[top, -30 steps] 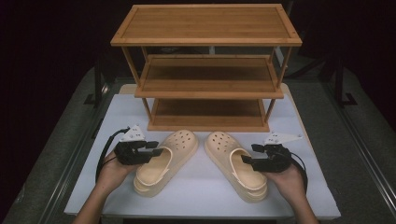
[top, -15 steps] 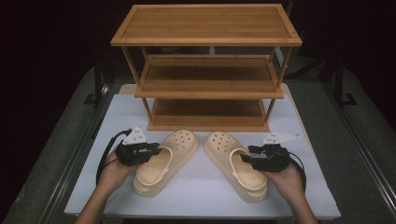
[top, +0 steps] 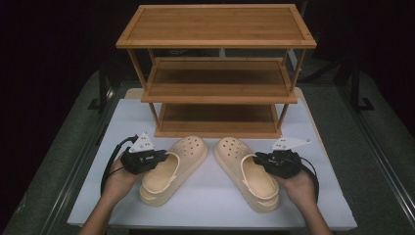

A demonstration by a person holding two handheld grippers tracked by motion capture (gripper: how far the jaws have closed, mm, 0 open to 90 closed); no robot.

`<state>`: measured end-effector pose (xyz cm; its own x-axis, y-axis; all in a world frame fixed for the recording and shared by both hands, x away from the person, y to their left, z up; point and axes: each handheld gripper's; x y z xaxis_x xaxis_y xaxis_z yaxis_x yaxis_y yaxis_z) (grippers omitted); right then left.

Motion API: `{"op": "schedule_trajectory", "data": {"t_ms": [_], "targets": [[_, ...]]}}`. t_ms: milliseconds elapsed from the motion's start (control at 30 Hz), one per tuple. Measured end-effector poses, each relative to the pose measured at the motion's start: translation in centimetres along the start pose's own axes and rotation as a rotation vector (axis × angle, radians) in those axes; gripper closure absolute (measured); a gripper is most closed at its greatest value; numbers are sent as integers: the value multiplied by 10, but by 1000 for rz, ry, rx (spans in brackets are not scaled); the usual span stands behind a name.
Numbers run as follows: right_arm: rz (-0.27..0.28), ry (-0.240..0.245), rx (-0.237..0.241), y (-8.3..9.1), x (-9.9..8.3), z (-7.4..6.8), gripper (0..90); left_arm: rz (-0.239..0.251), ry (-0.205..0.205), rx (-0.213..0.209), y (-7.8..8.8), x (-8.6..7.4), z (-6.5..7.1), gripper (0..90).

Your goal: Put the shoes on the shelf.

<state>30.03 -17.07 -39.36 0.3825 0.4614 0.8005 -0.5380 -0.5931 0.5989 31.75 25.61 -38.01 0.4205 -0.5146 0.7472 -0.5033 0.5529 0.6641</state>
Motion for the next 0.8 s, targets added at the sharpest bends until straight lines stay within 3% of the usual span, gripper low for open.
{"op": "schedule_trajectory", "data": {"t_ms": [267,467,667,800], "targets": [[20,-3,2,5,3,2,839,-2,18,35,2,1,0,829],[32,-7,-6,11,5,4,840,6,36,32,2,5,1,835],[26,-22,-62,14,7,12,839,8,34,42,0,15,3,835],[36,-40,-73,13,7,20,840,14,40,52,-4,23,1,836]]}}
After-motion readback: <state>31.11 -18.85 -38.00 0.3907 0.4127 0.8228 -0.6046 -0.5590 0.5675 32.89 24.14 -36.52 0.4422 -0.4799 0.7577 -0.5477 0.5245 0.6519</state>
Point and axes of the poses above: each handheld gripper's, and its own axes: y roughly backward along the jaws, x roughly out of its top, z roughly to its right, and after that the axes turned 7 degrees about y, right-handed
